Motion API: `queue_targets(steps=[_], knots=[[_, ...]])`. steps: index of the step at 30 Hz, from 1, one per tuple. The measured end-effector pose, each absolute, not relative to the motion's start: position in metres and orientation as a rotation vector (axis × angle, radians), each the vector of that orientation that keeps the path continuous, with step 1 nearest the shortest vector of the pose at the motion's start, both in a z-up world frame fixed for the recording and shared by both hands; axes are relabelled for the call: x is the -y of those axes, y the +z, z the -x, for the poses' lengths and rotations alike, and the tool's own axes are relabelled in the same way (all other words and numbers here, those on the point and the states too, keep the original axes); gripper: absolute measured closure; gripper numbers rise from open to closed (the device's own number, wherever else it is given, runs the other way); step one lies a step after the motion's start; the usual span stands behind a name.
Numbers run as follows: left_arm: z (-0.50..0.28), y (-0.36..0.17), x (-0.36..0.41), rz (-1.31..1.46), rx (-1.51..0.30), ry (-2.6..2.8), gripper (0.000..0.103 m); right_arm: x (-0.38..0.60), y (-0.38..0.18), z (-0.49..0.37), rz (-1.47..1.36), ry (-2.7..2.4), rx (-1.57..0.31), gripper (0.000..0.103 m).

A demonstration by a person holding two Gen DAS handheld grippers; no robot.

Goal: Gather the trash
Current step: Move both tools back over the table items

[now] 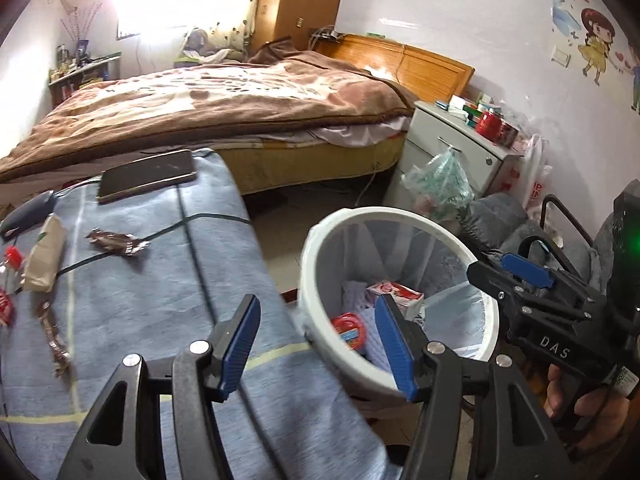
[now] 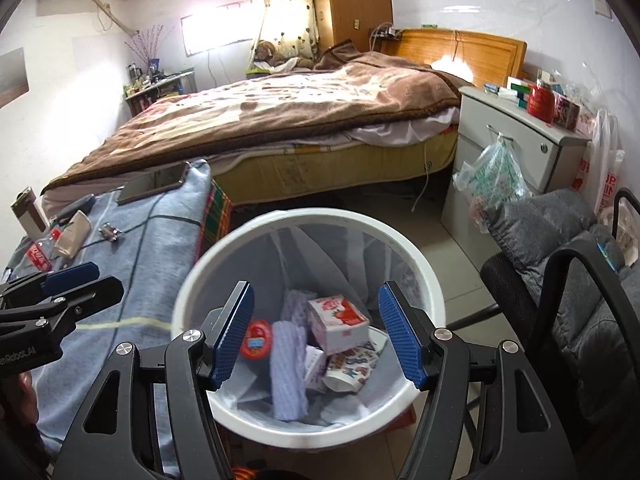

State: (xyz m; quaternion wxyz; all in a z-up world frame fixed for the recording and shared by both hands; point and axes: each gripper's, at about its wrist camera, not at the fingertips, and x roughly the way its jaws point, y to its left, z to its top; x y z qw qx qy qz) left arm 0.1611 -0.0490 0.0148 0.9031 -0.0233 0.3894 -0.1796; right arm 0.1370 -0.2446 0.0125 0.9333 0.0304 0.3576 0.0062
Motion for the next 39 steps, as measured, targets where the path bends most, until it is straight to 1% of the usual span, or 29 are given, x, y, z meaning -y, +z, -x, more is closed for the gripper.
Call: queue_targets(steps=[15,29,39], knots=[[-0.135,0.028,-0.039,0.1,-0.712,-0.131,0.041,0.18,0.017,-0.137,-0.035,0.097,-0.711,0.037],[-0.114,0.021,-0.149,0.168,-0.7,0.068,0.041,0.105,0.014,-0.147,0.006,0.234,-0.711,0.037],[-0.102,0.009,-0.223,0.233,-0.71,0.191,0.041,0.053,0.002,-0.16,0.044,0.328,-0.747,0.037]])
